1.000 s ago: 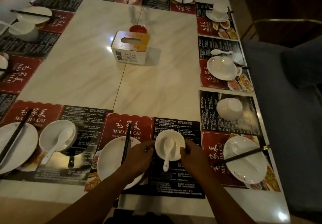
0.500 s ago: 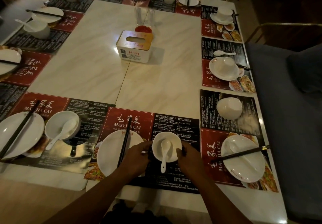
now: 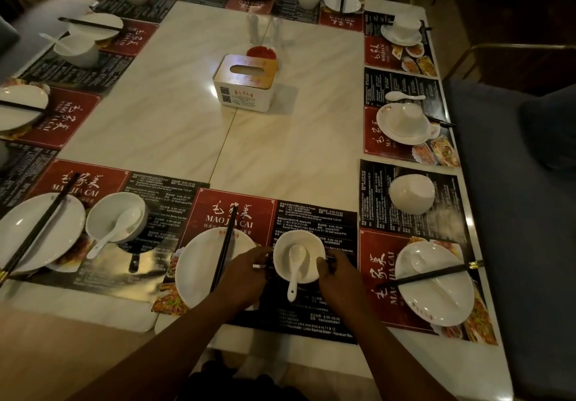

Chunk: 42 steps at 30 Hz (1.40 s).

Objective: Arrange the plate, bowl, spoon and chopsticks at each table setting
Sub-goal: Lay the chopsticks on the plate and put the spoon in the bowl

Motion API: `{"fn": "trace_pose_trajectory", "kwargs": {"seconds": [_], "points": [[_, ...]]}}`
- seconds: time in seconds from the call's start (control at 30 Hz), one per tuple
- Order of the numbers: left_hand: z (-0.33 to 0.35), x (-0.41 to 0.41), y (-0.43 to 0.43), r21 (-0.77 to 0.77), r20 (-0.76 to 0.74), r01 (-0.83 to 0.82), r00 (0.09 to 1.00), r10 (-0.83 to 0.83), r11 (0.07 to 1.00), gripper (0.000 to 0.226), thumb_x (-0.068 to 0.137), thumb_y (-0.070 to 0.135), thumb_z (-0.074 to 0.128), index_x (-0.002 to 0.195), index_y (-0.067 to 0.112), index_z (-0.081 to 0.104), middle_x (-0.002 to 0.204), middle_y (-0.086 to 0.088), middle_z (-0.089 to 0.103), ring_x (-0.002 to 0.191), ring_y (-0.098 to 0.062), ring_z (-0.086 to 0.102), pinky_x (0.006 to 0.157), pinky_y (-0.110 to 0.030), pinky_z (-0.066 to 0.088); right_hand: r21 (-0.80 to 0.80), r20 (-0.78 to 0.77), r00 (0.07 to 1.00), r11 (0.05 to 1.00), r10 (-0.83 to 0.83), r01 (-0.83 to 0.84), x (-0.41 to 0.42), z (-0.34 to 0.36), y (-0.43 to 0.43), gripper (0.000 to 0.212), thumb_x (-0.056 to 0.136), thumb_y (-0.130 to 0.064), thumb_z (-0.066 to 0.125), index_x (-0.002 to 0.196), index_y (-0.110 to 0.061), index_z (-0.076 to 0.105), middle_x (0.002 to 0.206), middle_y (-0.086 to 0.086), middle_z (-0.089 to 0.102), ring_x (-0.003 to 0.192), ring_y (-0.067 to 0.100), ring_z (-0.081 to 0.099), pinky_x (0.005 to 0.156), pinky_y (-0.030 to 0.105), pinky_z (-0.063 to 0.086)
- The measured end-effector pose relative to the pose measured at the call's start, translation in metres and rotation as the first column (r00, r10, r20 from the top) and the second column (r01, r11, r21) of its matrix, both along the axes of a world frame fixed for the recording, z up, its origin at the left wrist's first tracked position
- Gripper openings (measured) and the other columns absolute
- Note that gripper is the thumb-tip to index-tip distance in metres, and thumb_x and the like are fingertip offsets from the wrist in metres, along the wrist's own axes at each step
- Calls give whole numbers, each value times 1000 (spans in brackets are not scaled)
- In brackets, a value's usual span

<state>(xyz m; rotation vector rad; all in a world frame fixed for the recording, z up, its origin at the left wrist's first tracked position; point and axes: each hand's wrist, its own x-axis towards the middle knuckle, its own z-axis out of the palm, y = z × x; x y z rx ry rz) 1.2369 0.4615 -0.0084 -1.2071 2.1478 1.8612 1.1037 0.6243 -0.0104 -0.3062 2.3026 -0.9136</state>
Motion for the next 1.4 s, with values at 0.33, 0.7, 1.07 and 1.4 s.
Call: {"fn": "trace_pose_trajectory", "kwargs": {"seconds": [0.33, 0.7, 1.07, 1.4], "points": [[-1, 14, -23, -76, -77, -195, 979, 189, 978, 41, 90, -4, 58, 125, 17, 63, 113, -5, 71, 99, -20, 70, 91, -46, 57, -196, 417, 902, 958, -111, 209, 56, 7, 5, 35, 89, -27, 70, 104, -22, 39, 91, 9, 74, 74, 17, 75, 60, 26, 57], [-7, 33, -32, -92, -65, -289, 957, 284, 953, 44, 90, -10, 51, 120, 19, 64, 105, -5, 70, 83, -18, 74, 78, -39, 59, -209, 299, 953, 977, 38, 27, 42, 16, 17, 26, 89, -16, 70, 101, -24, 49, 84, 4, 74, 74, 20, 74, 71, 45, 63], [-9, 37, -24, -123, -64, -219, 975, 212, 968, 44, 88, -7, 55, 113, 29, 64, 100, 2, 72, 82, -14, 74, 85, -47, 59, -62, 6, 1000, 998, -6, 7, 32, 14, 26, 18, 90, -37, 67, 96, -31, 51, 89, -8, 69, 79, 7, 67, 61, 26, 50], [0, 15, 6, -58, 12, 204, 979, -204, 977, 48, 92, 11, 53, 133, 36, 58, 122, 13, 67, 111, -9, 61, 90, -29, 54, -88, 88, 990, 989, -113, 121, 17, -5, 16, 37, 100, -35, 54, 136, -30, 57, 126, -5, 63, 114, 15, 58, 92, 36, 50]]}}
